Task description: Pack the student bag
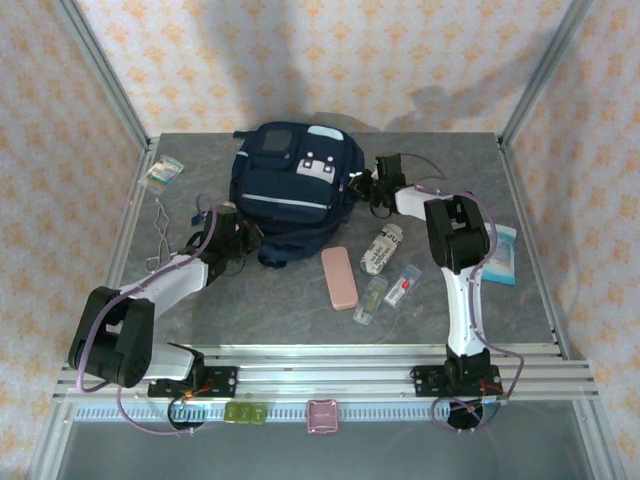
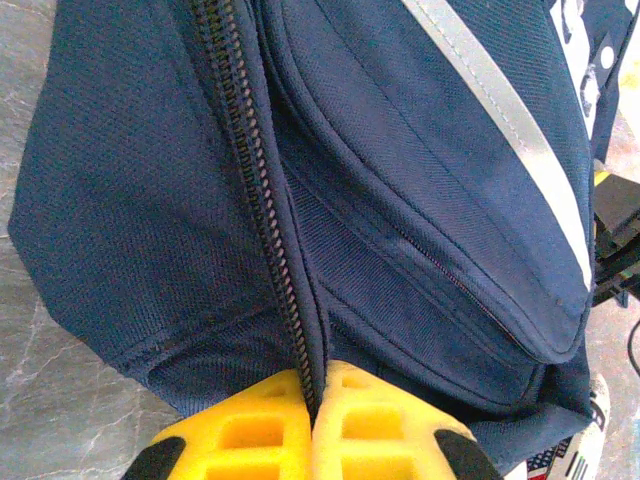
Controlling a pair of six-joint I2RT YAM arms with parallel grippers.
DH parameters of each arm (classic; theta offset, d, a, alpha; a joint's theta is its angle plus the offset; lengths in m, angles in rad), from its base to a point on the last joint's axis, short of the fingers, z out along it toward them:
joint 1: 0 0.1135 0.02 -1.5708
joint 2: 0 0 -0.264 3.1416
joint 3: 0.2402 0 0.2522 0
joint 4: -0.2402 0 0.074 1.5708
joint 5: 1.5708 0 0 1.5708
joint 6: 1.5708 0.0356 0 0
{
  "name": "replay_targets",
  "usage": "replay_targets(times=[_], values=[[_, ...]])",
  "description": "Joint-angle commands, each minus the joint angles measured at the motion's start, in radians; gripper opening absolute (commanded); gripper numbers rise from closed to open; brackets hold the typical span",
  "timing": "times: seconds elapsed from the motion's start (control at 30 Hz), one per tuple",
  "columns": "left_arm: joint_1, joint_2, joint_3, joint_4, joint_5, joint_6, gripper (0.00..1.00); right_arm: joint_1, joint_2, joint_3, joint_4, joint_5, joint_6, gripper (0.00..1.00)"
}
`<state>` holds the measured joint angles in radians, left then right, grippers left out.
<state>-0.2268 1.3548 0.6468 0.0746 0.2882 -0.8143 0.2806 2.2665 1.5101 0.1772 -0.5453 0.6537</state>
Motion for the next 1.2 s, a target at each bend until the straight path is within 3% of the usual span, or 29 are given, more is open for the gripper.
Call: replay_targets(times=[0.0,0.27,0.6,1.17], values=[[0.012,0.0,0.054,-0.003,-0.005,0.036,0.0,0.0,-0.066,-0.051,0.063,-0.034,0.014,0.0],[0.078,0.056,0.151,-0.031,-0.033,0.087,0.0,-0.015,-0.376,-0.335,0.139,-0.014,0.042,0.0],[0.126,0.277,0.448,-0.084,-0.073,0.17,0.0,0.004,-0.718,-0.595,0.174,-0.028,0.066,0.0],[0.13,0.366,0.548,-0.025,-0.077,0.222,0.0,0.173,-0.805,-0.707,0.091,0.012,0.009,0.0]])
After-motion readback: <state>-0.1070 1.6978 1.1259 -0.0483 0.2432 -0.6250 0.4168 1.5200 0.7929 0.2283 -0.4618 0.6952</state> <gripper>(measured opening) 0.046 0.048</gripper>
